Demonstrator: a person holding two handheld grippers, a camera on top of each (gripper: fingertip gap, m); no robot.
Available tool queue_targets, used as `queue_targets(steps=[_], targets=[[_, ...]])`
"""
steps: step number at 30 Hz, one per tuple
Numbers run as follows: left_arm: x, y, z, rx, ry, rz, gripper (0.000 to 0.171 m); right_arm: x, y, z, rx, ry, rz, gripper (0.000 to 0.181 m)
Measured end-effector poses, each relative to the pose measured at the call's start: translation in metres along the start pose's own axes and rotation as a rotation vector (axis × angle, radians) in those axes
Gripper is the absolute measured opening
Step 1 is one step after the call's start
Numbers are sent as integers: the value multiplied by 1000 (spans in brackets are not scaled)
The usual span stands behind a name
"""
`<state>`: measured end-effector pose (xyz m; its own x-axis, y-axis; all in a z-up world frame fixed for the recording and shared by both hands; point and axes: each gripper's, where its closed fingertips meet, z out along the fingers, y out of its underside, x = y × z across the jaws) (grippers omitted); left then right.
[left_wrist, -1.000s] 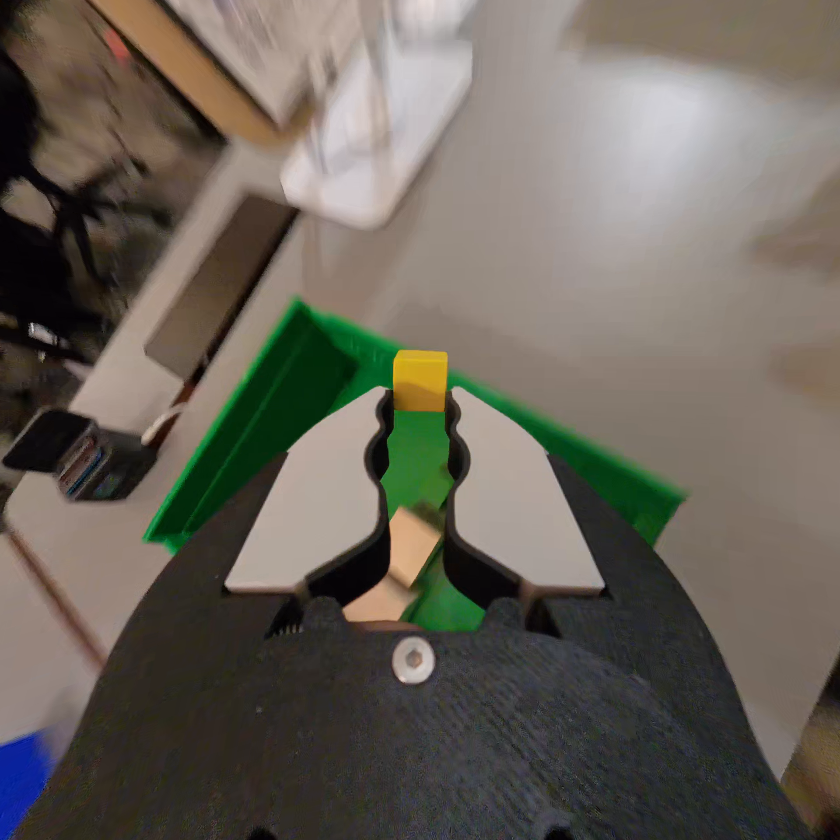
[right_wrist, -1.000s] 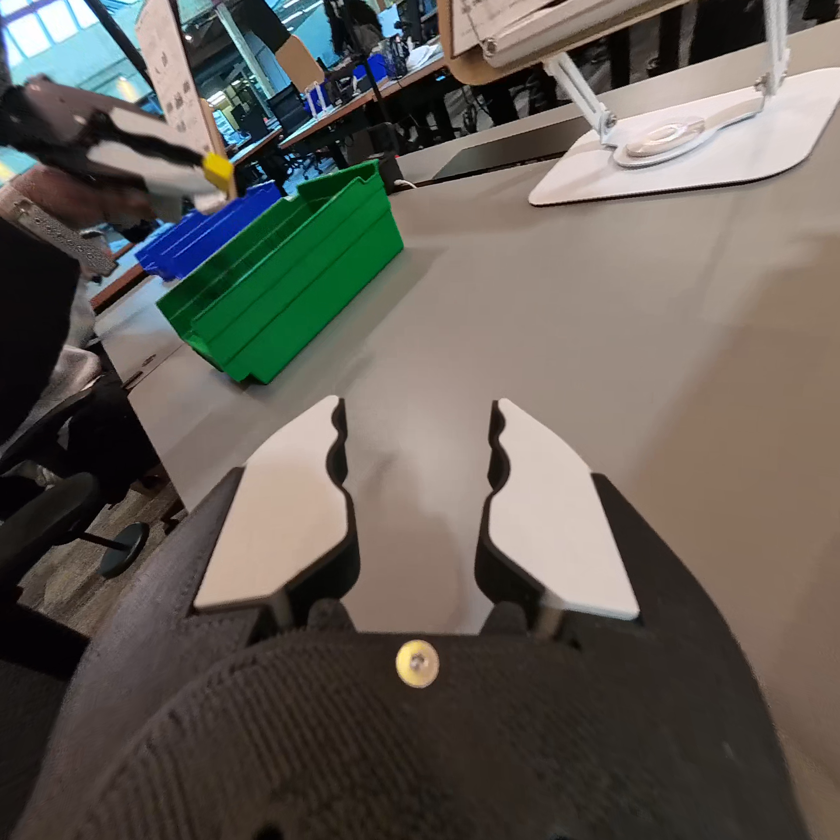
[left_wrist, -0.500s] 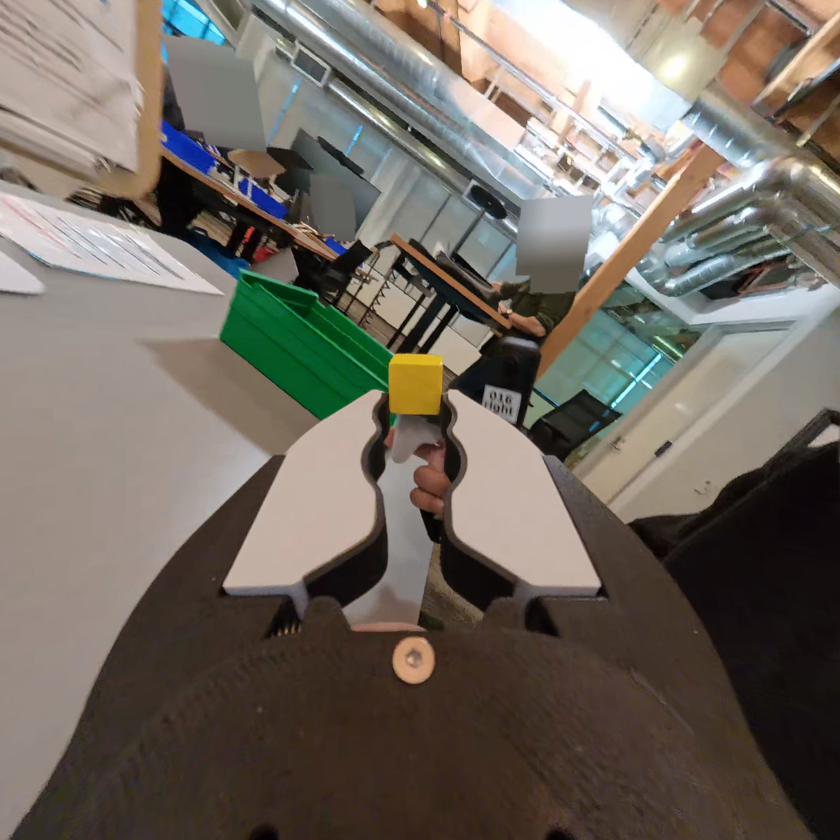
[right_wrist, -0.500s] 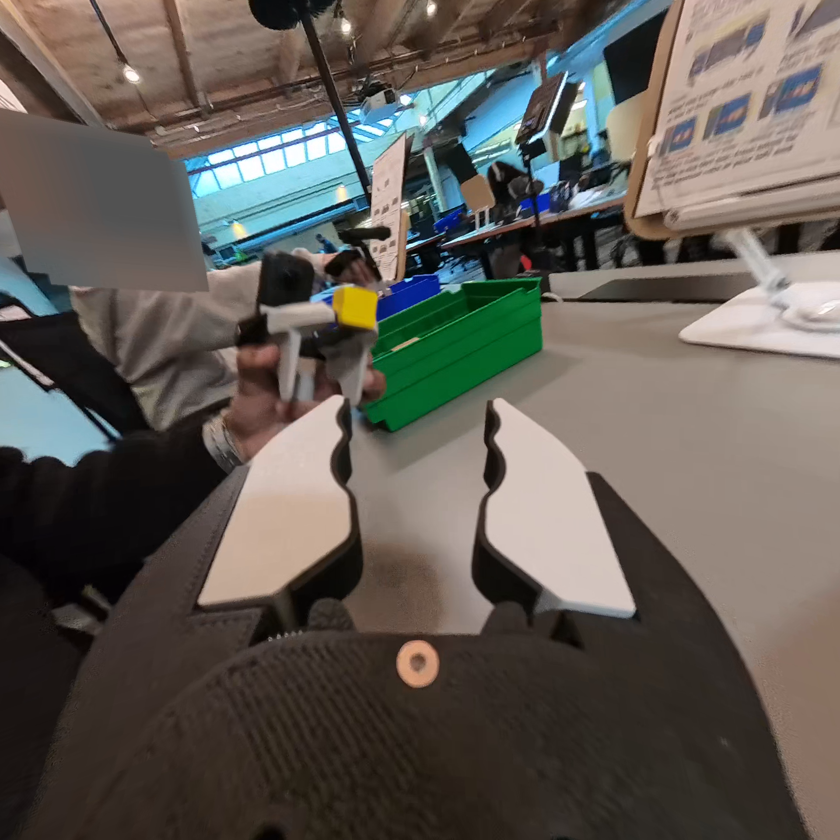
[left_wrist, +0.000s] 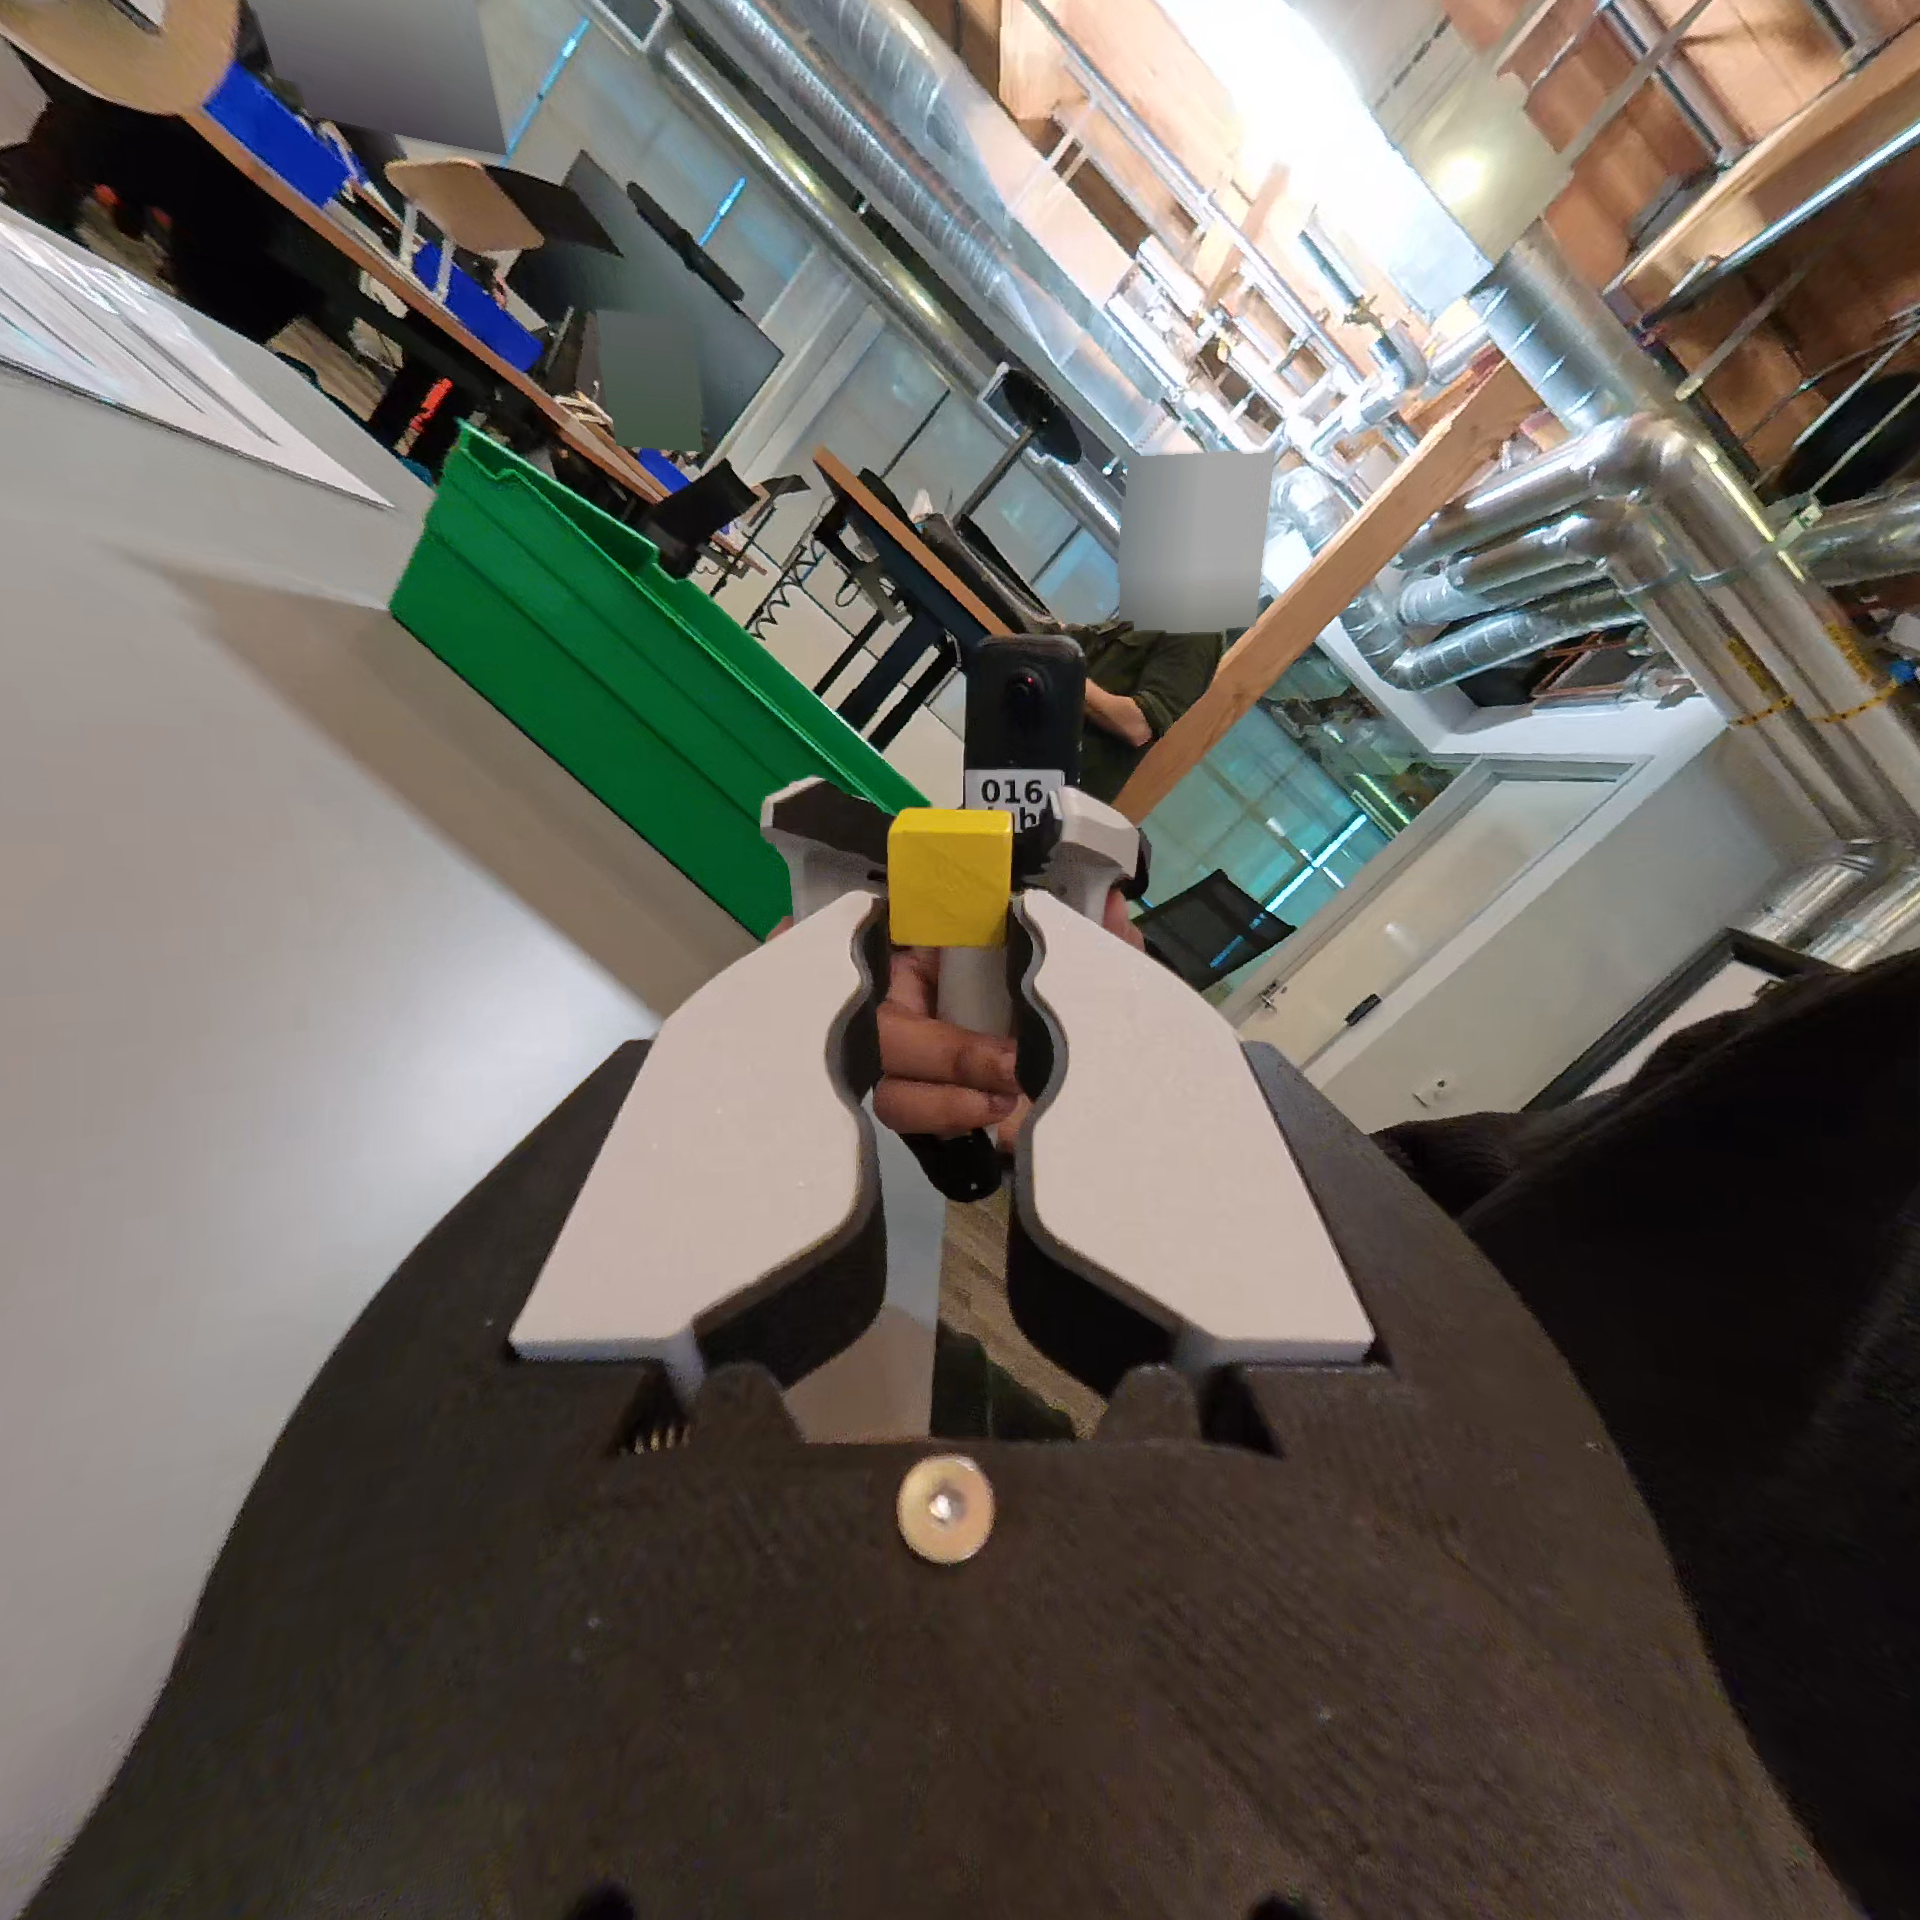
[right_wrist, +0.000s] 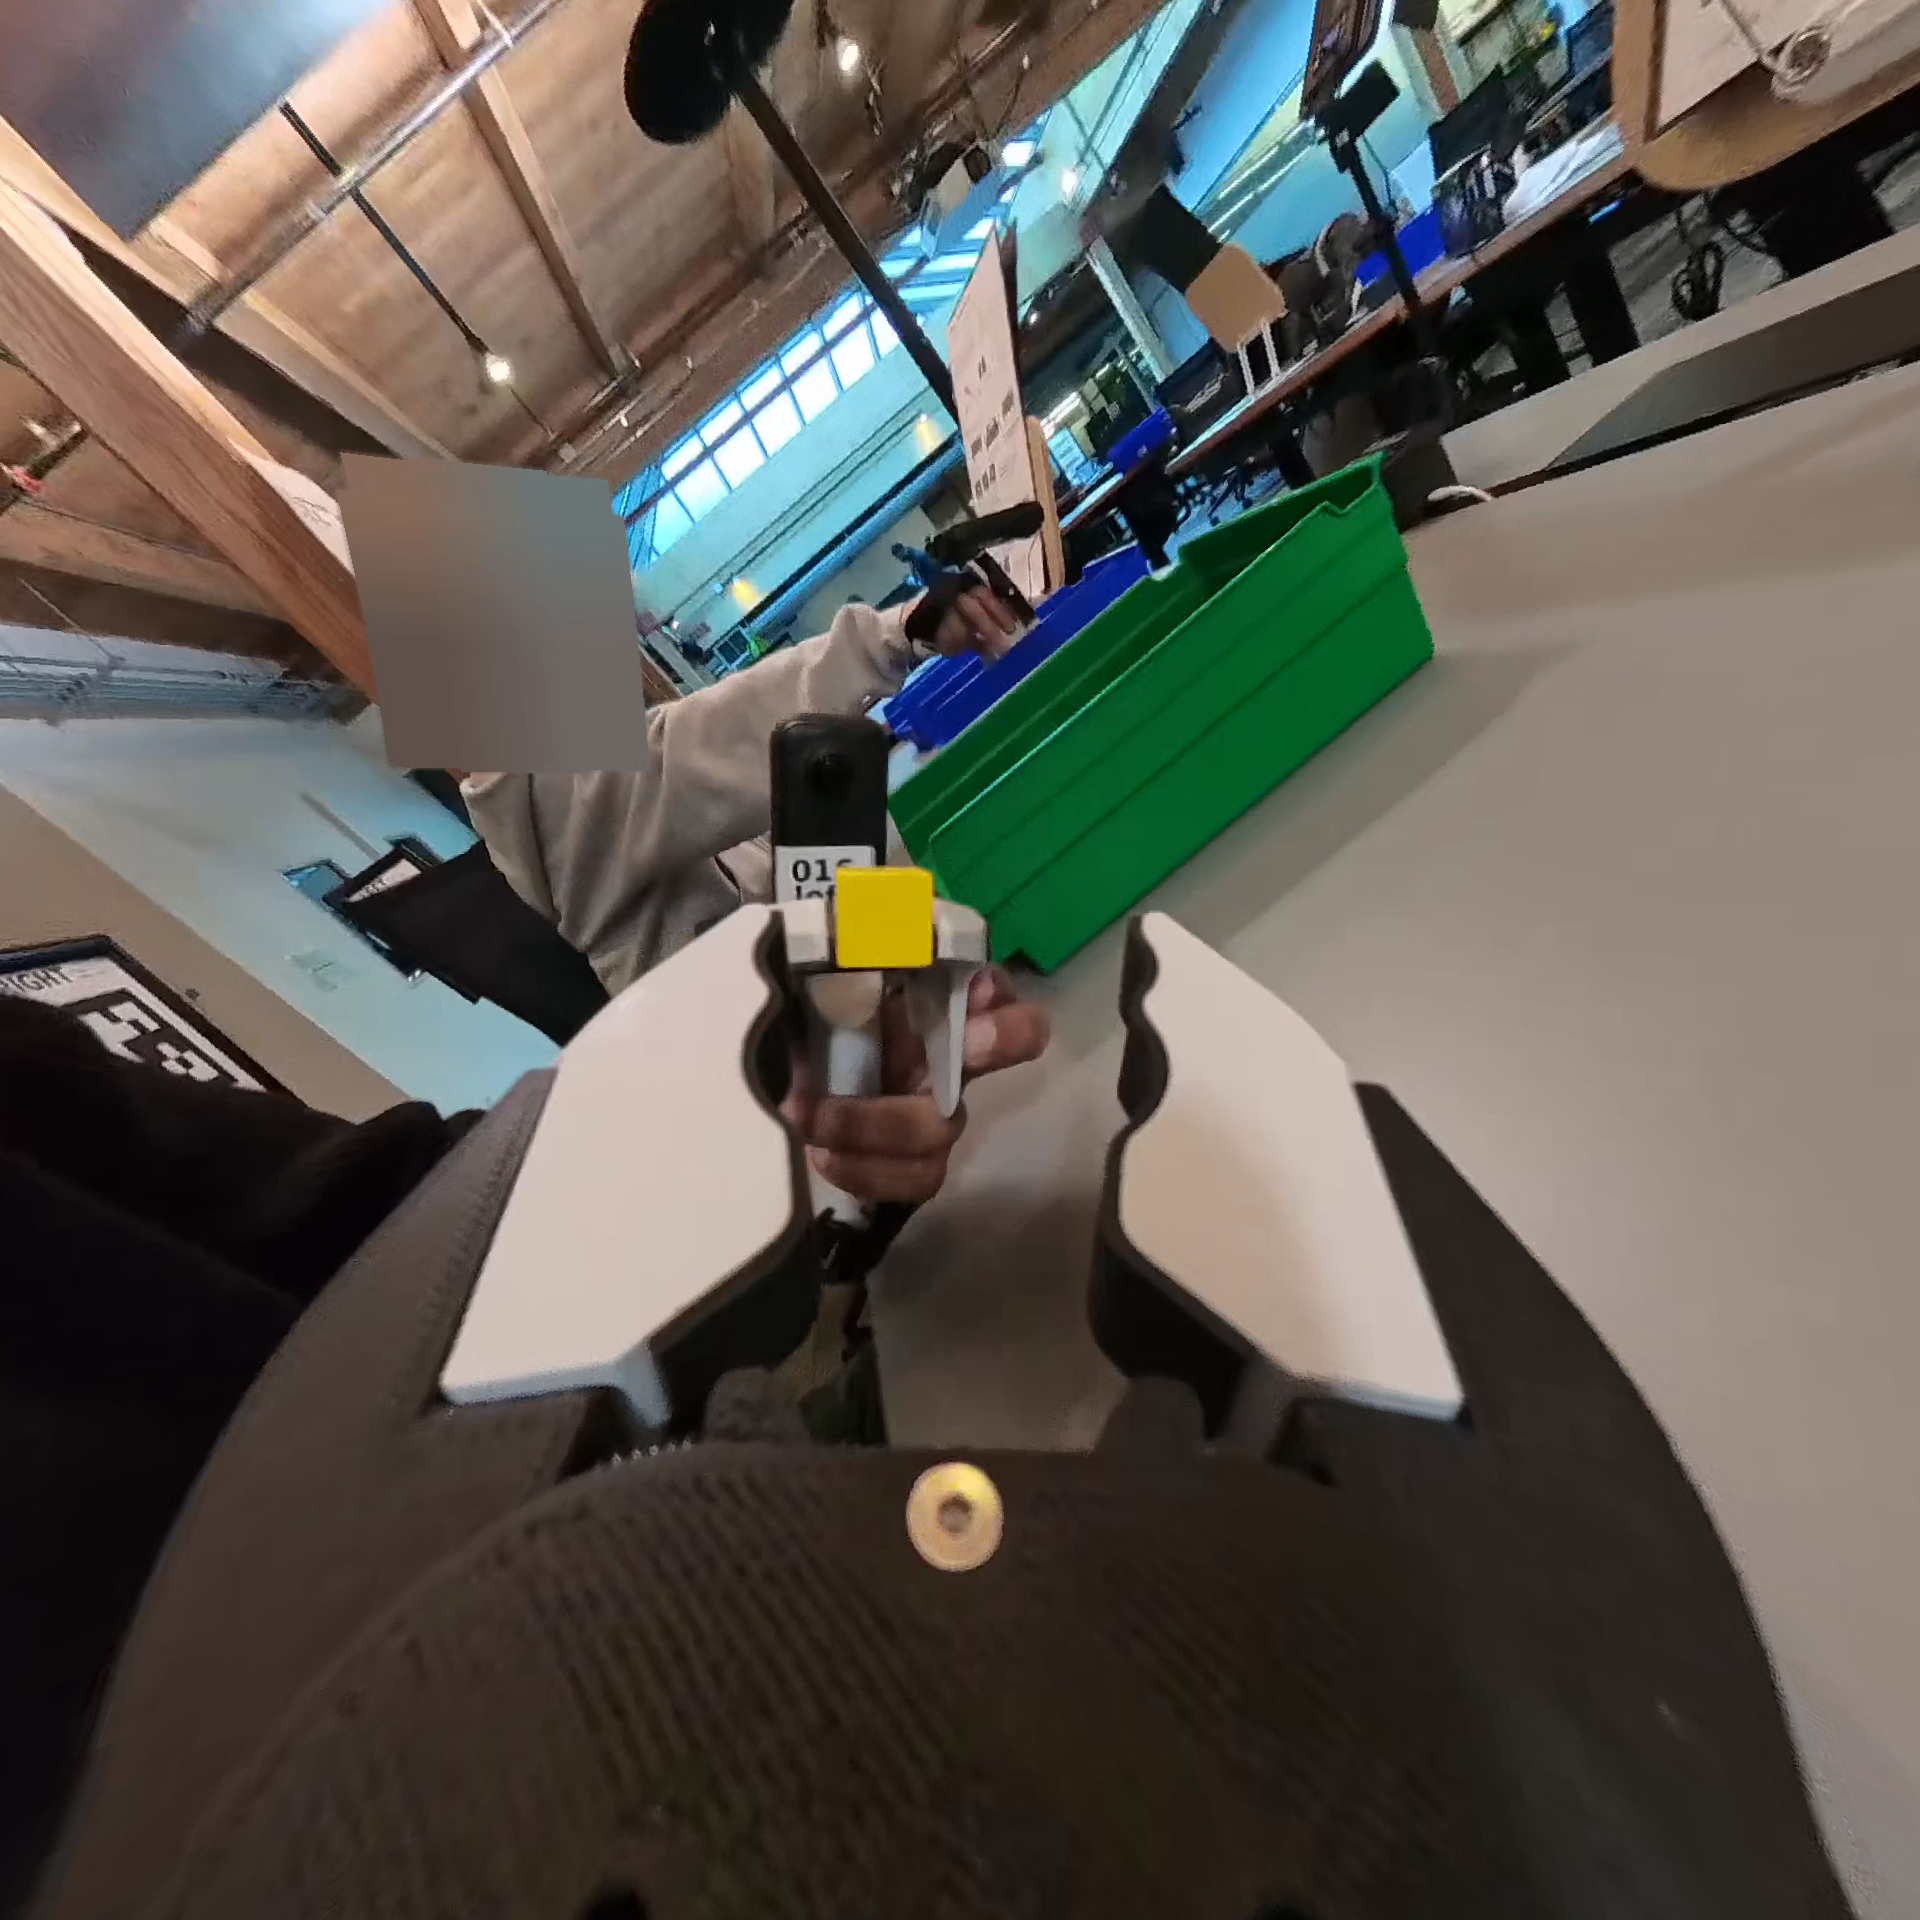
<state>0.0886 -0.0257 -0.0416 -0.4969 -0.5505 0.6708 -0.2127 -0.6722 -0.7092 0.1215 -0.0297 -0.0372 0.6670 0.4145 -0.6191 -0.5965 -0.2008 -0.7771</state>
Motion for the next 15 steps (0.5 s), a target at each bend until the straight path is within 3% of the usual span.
queue_targets(steps=[3, 7, 10, 15], targets=[[-9, -5, -3, 4, -32, 7, 21, 13, 8, 6, -54, -17, 0, 59], [-13, -2, 1, -29, -40, -13, 21, -1, 10, 4, -51, -98, 53, 47], [-9, 10, 13, -91, -18, 17, 21, 2, 19, -4, -88, -32, 33, 47], [-3, 28, 28, -151, 16, 23, 21, 4, 13, -20, -24, -20, 123, 42]])
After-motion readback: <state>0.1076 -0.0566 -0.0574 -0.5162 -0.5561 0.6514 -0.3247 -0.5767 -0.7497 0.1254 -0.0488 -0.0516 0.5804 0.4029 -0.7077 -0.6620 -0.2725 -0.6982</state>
